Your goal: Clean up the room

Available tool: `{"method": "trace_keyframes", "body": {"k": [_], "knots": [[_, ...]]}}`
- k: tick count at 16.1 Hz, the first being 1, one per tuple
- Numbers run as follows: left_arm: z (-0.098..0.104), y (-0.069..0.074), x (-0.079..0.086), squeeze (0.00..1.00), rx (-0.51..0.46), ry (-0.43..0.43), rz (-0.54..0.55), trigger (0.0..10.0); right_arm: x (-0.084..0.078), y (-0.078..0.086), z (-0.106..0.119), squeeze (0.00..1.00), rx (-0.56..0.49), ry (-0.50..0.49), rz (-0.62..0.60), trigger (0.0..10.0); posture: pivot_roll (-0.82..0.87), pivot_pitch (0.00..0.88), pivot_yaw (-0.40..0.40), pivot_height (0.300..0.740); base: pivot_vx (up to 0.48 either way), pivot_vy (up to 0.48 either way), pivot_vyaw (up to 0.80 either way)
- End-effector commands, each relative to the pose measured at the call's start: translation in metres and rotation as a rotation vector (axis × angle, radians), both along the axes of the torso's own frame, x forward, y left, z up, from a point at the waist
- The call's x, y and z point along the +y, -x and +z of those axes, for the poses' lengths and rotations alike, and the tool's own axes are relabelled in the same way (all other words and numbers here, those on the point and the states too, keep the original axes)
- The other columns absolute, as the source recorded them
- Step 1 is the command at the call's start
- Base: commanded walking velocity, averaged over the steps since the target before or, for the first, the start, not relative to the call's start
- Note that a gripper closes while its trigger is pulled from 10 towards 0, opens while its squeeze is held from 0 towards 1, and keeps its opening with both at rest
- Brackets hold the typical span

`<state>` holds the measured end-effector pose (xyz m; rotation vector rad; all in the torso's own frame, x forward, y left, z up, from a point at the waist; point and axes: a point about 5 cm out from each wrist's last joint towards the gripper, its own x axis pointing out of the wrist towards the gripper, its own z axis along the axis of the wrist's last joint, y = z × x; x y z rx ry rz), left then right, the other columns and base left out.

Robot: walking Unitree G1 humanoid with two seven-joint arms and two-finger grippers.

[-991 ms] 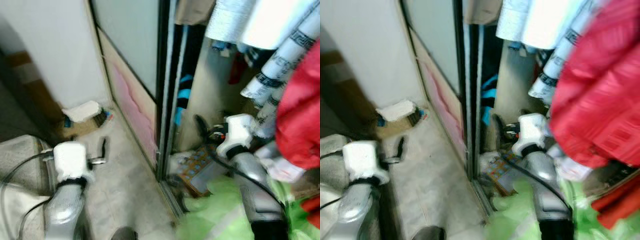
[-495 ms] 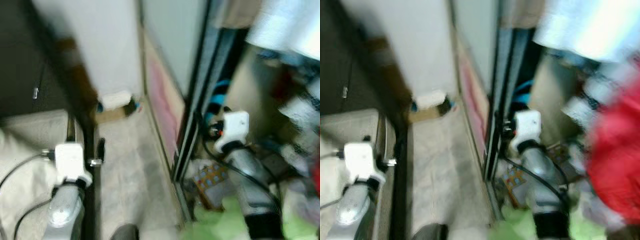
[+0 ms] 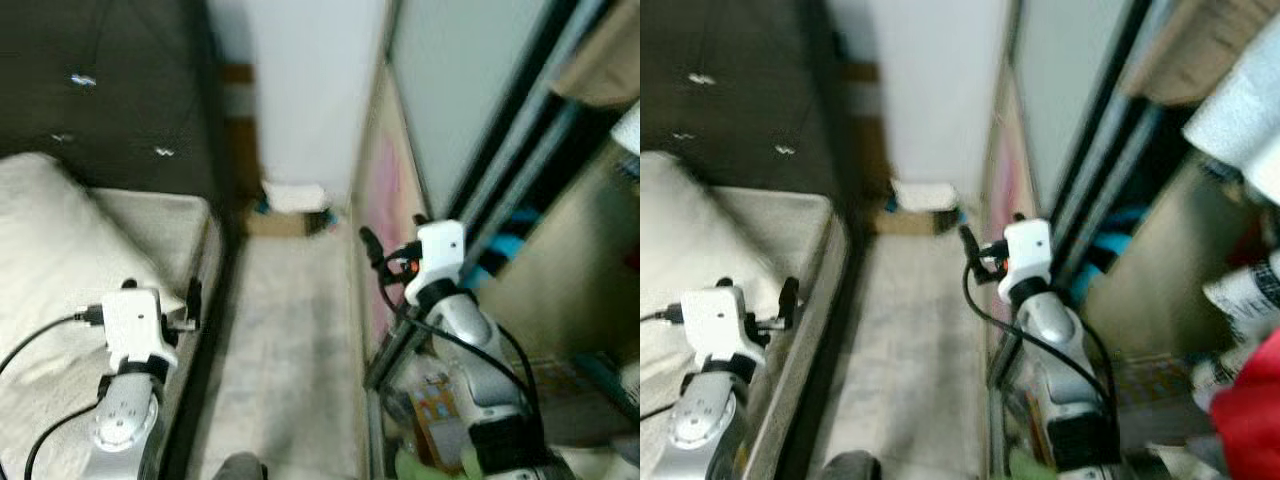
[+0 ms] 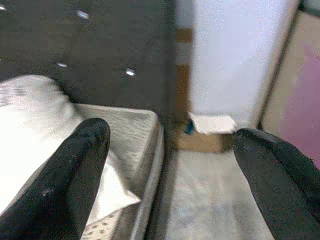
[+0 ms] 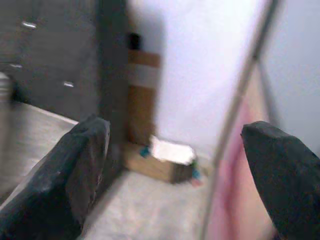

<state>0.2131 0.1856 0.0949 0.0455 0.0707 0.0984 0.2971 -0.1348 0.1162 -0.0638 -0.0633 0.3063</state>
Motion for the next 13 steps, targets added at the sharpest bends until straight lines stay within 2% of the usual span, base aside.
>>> {"method": "trace_keyframes", "body": {"k": [1, 5, 8, 10, 13], "knots": [[-0.001, 0.001, -0.004, 0.0, 0.008, 0.011, -0.006, 10.0, -0.01, 0.001, 0.001, 0.0, -0.004, 0.018, -0.017, 10.0, 0.09, 0.0, -0.075, 0.74, 0.0, 0.0, 0.8], [0.002, -0.004, -0.006, 0.0, -0.012, 0.004, -0.01, 10.0, -0.01, 0.007, 0.003, 0.0, -0.003, 0.015, 0.056, 10.0, 0.08, 0.0, -0.077, 0.74, 0.0, 0.0, 0.8], [0.004, -0.001, -0.001, 0.0, -0.008, -0.012, 0.042, 10.0, -0.005, 0.007, 0.006, 0.0, -0.017, 0.008, 0.101, 10.0, 0.08, 0.0, -0.08, 0.74, 0.0, 0.0, 0.8], [0.004, -0.001, -0.001, 0.0, -0.015, 0.016, 0.028, 10.0, -0.001, 0.006, 0.007, 0.0, -0.024, 0.016, 0.123, 10.0, 0.08, 0.001, -0.084, 0.74, 0.0, 0.0, 0.8], [0.005, -0.003, -0.002, 0.0, -0.022, 0.013, 0.014, 10.0, 0.002, 0.004, 0.009, 0.0, -0.026, 0.015, 0.146, 10.0, 0.08, 0.006, -0.085, 0.74, 0.0, 0.0, 0.8]]}}
